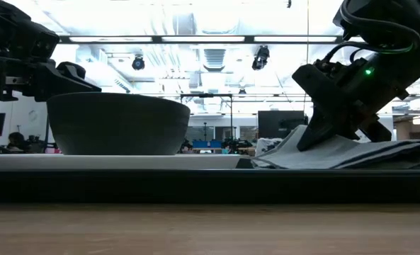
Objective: Set up tray
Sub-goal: Put the gray napkin on the right side of the black tray
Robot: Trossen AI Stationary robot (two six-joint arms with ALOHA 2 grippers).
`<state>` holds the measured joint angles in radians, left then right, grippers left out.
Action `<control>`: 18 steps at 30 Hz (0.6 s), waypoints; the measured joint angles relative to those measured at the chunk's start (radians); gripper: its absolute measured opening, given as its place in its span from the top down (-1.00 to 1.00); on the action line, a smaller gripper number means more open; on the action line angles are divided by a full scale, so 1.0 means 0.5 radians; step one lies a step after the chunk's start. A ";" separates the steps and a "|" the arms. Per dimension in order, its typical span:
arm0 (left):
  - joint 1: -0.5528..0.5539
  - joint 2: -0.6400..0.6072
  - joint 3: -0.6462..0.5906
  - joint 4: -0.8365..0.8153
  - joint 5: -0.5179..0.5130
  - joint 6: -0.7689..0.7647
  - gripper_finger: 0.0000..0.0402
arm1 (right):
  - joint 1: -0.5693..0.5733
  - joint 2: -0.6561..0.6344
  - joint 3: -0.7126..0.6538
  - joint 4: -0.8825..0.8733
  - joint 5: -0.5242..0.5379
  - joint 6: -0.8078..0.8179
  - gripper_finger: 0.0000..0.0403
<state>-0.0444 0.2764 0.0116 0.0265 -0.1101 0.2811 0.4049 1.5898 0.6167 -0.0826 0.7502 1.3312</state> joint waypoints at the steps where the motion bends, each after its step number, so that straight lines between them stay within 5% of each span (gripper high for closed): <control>1: 0.001 0.000 0.000 0.000 0.001 0.000 0.58 | 0.000 0.000 0.000 -0.001 0.000 0.000 0.96; 18: 0.000 0.000 0.000 0.000 0.000 0.000 0.58 | 0.001 0.000 0.000 -0.068 -0.077 -0.008 0.95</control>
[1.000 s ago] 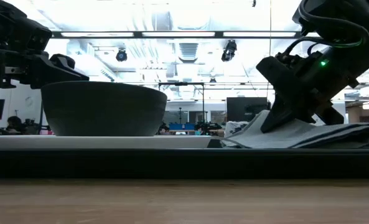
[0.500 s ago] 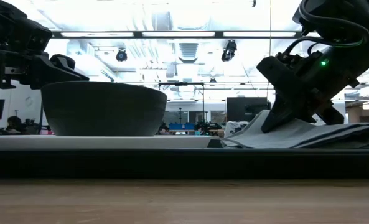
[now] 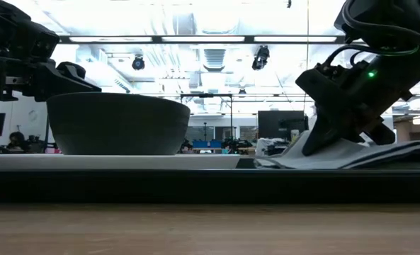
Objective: Set up tray
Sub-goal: Put the gray napkin on the right side of the black tray, then put the blue fork in the middle of the gray napkin
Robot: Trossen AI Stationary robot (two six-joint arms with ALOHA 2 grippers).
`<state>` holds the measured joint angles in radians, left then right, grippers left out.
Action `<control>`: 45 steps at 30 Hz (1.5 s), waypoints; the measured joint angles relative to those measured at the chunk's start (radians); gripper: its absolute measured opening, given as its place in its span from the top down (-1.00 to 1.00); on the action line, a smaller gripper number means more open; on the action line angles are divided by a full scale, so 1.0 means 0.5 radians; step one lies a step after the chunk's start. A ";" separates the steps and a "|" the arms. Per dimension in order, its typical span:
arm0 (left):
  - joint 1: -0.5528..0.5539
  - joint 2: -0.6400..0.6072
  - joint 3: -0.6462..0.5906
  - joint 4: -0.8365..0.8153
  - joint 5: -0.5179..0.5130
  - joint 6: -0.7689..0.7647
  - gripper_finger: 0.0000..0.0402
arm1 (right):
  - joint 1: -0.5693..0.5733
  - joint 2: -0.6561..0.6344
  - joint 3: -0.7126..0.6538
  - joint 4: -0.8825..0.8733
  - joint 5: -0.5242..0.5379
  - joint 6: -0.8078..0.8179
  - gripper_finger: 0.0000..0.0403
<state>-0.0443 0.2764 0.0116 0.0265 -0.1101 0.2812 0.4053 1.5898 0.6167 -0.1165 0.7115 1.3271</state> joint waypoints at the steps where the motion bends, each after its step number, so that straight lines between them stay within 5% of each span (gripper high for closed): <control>1: 0.000 0.000 0.000 0.000 0.001 0.000 0.58 | 0.000 0.000 0.000 -0.013 -0.010 -0.001 0.93; 23: 0.000 -0.001 0.000 0.000 0.000 0.000 0.58 | -0.002 -0.102 0.022 -0.202 -0.074 0.000 0.18; 45: 0.000 -0.002 0.001 0.000 0.000 0.000 0.58 | 0.004 -0.198 0.233 -0.964 -0.062 0.017 0.11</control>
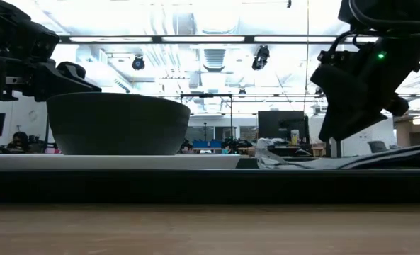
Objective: Set up tray
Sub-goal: Put the blue fork in the middle of the gray napkin
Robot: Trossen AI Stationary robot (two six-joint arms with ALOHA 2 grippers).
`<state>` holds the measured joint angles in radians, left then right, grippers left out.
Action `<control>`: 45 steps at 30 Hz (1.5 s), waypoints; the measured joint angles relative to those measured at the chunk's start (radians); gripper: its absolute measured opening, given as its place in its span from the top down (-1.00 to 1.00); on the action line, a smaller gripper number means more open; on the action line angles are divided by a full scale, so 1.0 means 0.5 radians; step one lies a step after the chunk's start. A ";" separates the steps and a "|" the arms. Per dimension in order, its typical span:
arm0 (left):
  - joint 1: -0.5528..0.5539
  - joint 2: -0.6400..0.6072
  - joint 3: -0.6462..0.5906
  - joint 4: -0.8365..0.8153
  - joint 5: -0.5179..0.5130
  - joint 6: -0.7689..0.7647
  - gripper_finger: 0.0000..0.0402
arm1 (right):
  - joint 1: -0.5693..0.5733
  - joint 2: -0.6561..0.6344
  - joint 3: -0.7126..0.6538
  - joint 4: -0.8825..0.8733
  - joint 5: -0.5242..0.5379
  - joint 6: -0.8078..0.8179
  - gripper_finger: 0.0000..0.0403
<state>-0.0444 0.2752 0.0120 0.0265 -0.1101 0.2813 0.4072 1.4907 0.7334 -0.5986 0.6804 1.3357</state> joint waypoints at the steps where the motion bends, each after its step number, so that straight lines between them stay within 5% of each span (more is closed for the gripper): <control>1: 0.001 0.000 0.000 0.000 0.001 0.000 0.58 | 0.000 -0.004 0.000 -0.028 0.000 0.000 0.12; 18: 0.000 0.002 -0.001 0.000 0.000 0.000 0.58 | -0.132 -0.149 -0.020 -0.386 -0.209 0.035 0.11; 35: 0.000 0.002 0.000 0.000 0.000 0.000 0.58 | -0.583 -0.638 -0.235 -0.427 -0.101 -0.429 0.15; 45: 0.000 0.002 0.000 0.000 0.001 0.000 0.58 | -0.899 -0.755 -0.318 -0.409 -0.274 -0.833 0.14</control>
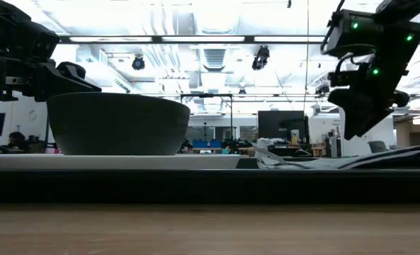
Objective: Set up tray
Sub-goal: Put the blue fork in the middle of the gray napkin
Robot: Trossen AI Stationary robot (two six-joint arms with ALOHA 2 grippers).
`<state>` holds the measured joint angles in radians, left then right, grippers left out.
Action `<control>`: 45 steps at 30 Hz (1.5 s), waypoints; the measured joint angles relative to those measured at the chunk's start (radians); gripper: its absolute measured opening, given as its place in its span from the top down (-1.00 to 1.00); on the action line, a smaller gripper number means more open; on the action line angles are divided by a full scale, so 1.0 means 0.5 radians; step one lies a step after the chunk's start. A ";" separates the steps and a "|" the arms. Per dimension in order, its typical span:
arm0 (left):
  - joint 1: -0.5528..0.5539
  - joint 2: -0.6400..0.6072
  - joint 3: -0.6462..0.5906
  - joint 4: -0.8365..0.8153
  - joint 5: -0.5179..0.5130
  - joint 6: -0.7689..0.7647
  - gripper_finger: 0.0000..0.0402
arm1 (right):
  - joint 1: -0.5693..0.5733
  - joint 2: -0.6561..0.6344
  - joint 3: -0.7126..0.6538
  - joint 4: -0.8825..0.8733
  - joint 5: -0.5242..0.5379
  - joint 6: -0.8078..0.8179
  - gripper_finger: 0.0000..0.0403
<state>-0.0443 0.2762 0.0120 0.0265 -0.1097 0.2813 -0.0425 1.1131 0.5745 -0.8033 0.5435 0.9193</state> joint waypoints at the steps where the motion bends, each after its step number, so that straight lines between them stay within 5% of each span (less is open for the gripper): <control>1: 0.000 0.000 0.000 0.000 -0.001 0.000 0.58 | -0.031 0.002 -0.007 0.000 -0.016 -0.037 0.14; 11: 0.000 0.000 0.000 0.000 -0.001 0.000 0.58 | -0.292 0.002 -0.043 0.020 -0.131 -0.320 0.19; 45: 0.000 0.000 0.000 0.000 0.000 0.000 0.58 | -0.566 0.002 -0.320 0.335 -0.412 -0.449 0.25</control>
<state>-0.0443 0.2764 0.0120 0.0265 -0.1098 0.2813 -0.3254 1.1141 0.4147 -0.6358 0.3376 0.6949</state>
